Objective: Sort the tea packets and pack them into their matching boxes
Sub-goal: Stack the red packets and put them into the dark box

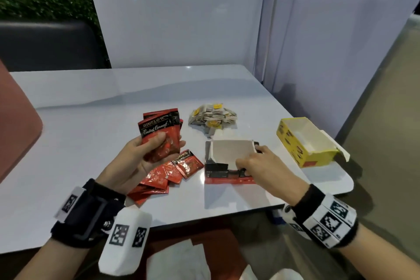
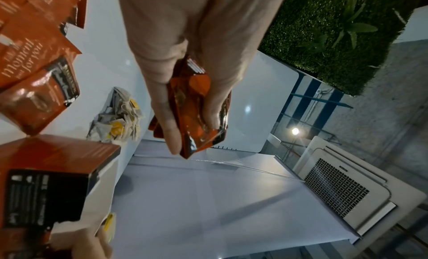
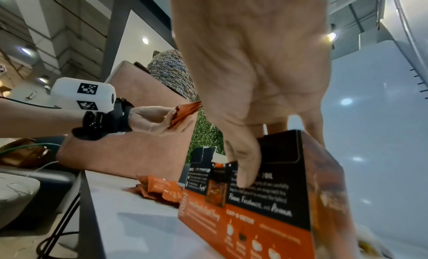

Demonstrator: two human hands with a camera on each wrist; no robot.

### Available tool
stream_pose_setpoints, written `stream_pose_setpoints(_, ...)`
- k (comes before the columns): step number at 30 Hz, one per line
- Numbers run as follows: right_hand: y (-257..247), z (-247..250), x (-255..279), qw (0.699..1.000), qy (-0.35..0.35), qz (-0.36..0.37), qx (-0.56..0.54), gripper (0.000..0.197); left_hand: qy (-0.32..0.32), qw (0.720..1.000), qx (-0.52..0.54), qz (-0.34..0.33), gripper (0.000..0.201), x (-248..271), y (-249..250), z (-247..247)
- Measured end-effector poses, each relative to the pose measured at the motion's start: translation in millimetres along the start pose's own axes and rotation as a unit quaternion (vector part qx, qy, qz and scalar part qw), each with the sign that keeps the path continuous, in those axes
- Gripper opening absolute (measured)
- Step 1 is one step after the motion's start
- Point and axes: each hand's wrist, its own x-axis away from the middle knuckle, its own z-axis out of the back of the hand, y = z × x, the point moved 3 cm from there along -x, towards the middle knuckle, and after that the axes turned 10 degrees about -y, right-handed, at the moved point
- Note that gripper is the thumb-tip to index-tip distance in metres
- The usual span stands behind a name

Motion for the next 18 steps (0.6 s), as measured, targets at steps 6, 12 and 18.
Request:
stream_pose_setpoints(6, -32.2, 8.5, -8.8, 0.998, -0.013, 0.050, 0.024, 0.018, 0.016, 1.000, 0.010, 0.009, 0.069, -5.1, -5.3, 3.0)
stream_pose_setpoints(12, -67.1, 15.9, -44.9, 0.995, -0.013, 0.086, 0.045, 0.023, 0.066, 0.997, 0.012, -0.034, 0.048, -7.4, 0.1, 17.1)
stream_pose_setpoints(18, -68.0, 17.9, -60.9, 0.995, -0.009, 0.088, 0.048, 0.019, 0.089, 0.995, 0.031, -0.016, 0.019, -4.6, -0.5, 35.3)
